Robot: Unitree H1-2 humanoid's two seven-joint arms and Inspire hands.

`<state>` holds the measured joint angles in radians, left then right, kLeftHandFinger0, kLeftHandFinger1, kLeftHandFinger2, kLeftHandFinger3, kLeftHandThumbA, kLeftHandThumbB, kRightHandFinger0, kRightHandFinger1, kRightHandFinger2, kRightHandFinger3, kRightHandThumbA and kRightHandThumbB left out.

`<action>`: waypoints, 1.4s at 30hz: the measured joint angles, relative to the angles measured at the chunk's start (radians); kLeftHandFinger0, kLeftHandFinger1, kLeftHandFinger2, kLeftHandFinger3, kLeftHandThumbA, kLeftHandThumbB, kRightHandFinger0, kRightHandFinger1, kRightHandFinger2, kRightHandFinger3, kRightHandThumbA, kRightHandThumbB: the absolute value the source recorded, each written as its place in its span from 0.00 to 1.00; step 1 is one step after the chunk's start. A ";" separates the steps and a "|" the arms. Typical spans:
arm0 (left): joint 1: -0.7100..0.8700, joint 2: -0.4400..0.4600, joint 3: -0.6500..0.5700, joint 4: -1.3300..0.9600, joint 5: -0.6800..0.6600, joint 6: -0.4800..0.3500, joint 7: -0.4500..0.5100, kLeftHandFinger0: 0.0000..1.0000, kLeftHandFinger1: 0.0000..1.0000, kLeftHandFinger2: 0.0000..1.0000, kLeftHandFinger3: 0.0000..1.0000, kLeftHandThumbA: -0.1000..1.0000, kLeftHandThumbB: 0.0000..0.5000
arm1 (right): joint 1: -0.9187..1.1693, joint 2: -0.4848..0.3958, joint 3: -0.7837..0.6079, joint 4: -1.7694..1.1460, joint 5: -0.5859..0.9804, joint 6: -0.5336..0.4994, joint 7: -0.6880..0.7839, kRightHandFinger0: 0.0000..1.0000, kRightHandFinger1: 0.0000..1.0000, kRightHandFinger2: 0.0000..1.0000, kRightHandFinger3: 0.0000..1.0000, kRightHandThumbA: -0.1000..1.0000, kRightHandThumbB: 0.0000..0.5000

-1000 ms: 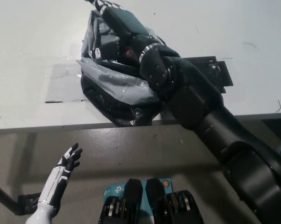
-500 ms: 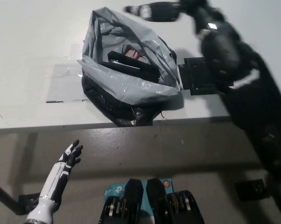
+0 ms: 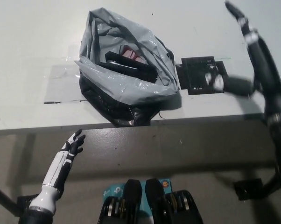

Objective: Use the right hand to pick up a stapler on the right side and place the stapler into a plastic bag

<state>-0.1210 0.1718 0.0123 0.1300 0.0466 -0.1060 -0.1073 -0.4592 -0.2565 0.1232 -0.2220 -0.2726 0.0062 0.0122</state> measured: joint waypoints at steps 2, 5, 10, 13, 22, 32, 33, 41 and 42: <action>-0.004 0.000 0.000 0.000 0.000 0.000 0.000 1.00 1.00 1.00 1.00 1.00 0.50 | 0.043 0.014 0.001 -0.045 0.006 -0.018 -0.003 1.00 1.00 1.00 1.00 1.00 0.50; -0.012 0.000 0.000 0.000 0.000 0.000 0.000 1.00 1.00 1.00 1.00 1.00 0.49 | 0.156 0.071 0.013 -0.098 0.015 -0.078 -0.012 1.00 1.00 1.00 1.00 1.00 0.53; -0.013 0.001 -0.002 0.000 0.000 -0.001 -0.001 1.00 1.00 1.00 1.00 1.00 0.52 | 0.232 0.131 0.009 0.003 0.014 -0.154 -0.040 1.00 1.00 1.00 1.00 0.92 0.48; -0.010 0.001 -0.005 -0.001 0.000 -0.001 -0.001 1.00 1.00 1.00 1.00 1.00 0.54 | 0.246 0.153 -0.007 0.187 0.017 -0.197 -0.061 1.00 1.00 1.00 1.00 0.85 0.45; 0.035 0.001 -0.027 -0.018 0.002 -0.001 -0.008 1.00 1.00 1.00 1.00 1.00 0.51 | 0.296 0.158 -0.049 0.517 0.039 -0.305 -0.084 1.00 1.00 1.00 1.00 0.86 0.49; 0.101 0.001 -0.051 -0.027 0.005 -0.010 -0.017 1.00 1.00 1.00 1.00 1.00 0.59 | 0.366 0.150 -0.056 0.577 0.054 -0.381 -0.088 1.00 1.00 1.00 1.00 0.84 0.53; 0.102 0.001 -0.051 -0.027 0.005 -0.009 -0.018 1.00 1.00 1.00 1.00 1.00 0.56 | 0.367 0.150 -0.056 0.579 0.054 -0.383 -0.088 1.00 1.00 1.00 1.00 0.84 0.55; 0.094 0.001 -0.050 -0.029 0.005 -0.010 -0.018 1.00 1.00 1.00 1.00 1.00 0.55 | 0.346 0.143 -0.055 0.586 0.050 -0.388 -0.087 1.00 1.00 1.00 1.00 0.78 0.55; 0.093 0.001 -0.050 -0.029 0.005 -0.010 -0.018 1.00 1.00 1.00 1.00 1.00 0.52 | 0.343 0.143 -0.055 0.586 0.050 -0.388 -0.087 1.00 1.00 1.00 1.00 0.78 0.57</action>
<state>-0.0282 0.1724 -0.0375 0.1009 0.0516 -0.1161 -0.1249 -0.1161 -0.1138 0.0682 0.3639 -0.2229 -0.3817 -0.0753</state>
